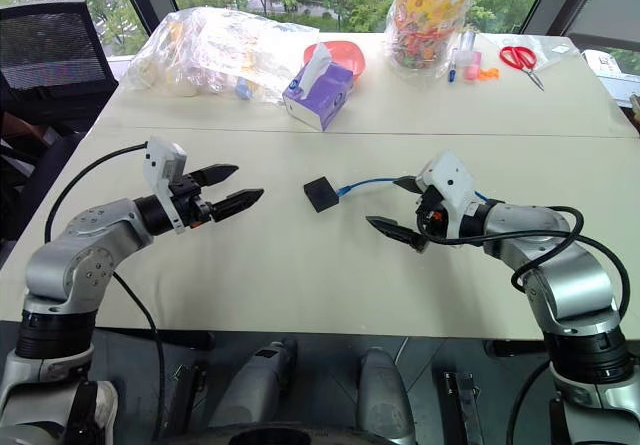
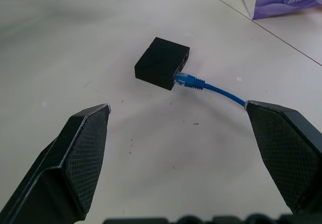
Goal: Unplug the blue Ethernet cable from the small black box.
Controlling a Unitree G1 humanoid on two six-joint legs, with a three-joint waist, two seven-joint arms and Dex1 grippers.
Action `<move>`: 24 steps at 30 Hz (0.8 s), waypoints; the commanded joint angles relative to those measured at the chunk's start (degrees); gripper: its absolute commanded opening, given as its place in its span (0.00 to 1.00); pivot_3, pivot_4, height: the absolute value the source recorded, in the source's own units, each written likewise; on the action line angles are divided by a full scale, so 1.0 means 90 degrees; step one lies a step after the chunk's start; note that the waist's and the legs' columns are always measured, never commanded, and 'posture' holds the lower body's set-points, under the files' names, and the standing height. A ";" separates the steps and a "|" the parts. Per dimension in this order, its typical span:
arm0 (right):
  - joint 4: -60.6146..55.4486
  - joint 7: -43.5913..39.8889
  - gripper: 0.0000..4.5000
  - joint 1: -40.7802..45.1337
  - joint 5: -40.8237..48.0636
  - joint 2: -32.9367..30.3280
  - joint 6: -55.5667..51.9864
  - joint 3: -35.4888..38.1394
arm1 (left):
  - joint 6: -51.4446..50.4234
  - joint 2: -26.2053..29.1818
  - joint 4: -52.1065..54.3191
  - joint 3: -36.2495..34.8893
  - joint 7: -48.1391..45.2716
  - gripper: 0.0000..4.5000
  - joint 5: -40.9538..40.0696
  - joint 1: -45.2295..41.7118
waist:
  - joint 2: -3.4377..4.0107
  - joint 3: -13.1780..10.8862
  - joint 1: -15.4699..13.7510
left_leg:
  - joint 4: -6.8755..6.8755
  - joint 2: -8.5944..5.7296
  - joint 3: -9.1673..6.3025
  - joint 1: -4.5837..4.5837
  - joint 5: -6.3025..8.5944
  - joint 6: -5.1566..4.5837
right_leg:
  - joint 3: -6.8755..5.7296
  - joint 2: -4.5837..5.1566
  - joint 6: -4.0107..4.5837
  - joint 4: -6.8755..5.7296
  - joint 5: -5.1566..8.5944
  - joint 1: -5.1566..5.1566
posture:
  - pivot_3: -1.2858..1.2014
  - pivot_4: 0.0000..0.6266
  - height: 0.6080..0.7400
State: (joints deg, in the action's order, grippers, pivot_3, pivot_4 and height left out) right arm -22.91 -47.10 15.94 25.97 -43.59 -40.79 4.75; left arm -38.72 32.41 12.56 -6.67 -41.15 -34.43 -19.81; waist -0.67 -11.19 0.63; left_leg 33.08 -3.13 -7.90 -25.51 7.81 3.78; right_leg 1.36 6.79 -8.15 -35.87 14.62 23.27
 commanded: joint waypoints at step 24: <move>0.1053 -0.0659 1.00 0.1635 -0.0699 -0.0366 0.0469 -0.0983 | -0.0043 0.0319 0.0366 0.0054 -0.0282 1.00 -0.0103 -0.0113 | 0.0001 -0.0001 0.0028 | -0.0002 0.0000 0.0005 -0.0002 0.0001 -0.0001 | 0.0001 0.0001 0.0001 0.0007 -0.0001 0.0003 | 0.52 0.24 0.91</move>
State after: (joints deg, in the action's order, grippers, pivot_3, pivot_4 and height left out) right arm -14.40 -51.72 28.02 21.61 -46.14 -38.84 -2.60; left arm -39.63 34.75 14.64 -5.91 -43.25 -35.48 -19.47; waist -0.66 -11.20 0.88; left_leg 33.06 -3.12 -7.85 -25.52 7.82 3.78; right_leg 1.36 6.79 -8.14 -35.81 14.61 23.29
